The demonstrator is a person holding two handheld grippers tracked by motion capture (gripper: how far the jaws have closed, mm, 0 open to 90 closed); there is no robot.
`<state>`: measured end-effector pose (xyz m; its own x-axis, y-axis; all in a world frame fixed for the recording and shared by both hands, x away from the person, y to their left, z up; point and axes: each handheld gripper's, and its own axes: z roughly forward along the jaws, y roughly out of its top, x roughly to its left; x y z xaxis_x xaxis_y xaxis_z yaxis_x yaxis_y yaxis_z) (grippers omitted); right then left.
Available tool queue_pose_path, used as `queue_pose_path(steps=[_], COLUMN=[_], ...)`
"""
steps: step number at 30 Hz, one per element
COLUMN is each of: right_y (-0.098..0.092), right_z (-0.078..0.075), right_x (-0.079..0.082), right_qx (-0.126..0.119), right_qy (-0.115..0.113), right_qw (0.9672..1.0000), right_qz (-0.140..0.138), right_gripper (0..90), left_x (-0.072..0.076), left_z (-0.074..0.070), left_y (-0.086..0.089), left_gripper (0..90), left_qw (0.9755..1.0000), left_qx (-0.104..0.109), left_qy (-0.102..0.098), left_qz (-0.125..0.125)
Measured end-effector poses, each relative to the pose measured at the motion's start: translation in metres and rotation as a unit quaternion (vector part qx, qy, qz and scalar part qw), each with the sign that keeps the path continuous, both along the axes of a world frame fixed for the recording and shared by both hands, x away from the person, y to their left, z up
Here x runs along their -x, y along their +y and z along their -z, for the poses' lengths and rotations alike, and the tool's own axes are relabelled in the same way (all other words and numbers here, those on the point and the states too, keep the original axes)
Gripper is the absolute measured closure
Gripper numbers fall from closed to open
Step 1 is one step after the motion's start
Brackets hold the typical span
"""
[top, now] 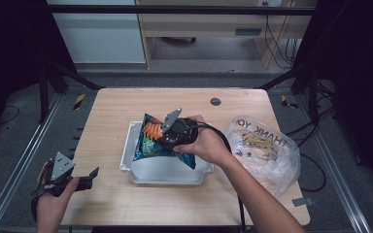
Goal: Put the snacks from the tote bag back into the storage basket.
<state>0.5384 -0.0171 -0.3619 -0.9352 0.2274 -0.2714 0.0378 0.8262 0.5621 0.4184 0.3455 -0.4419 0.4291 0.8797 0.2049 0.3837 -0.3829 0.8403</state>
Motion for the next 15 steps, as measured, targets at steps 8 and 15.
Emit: queue_pose_path(steps=[8,15], right_y=[0.003,0.000], right_z=[0.010,0.016], right_x=[-0.002,-0.006], right_qx=[0.013,0.018], right_qy=[0.008,0.016], right_qw=[0.9999,0.9997], right_qz=[-0.008,-0.008], right_gripper=[41.8,41.7], left_x=[0.000,-0.001], left_z=[0.001,0.002], left_y=[-0.001,-0.003], left_gripper=[3.4,3.4], left_qw=[1.0000,1.0000], left_qx=[-0.002,-0.005], left_qy=[0.002,0.002], left_qz=[0.001,0.004])
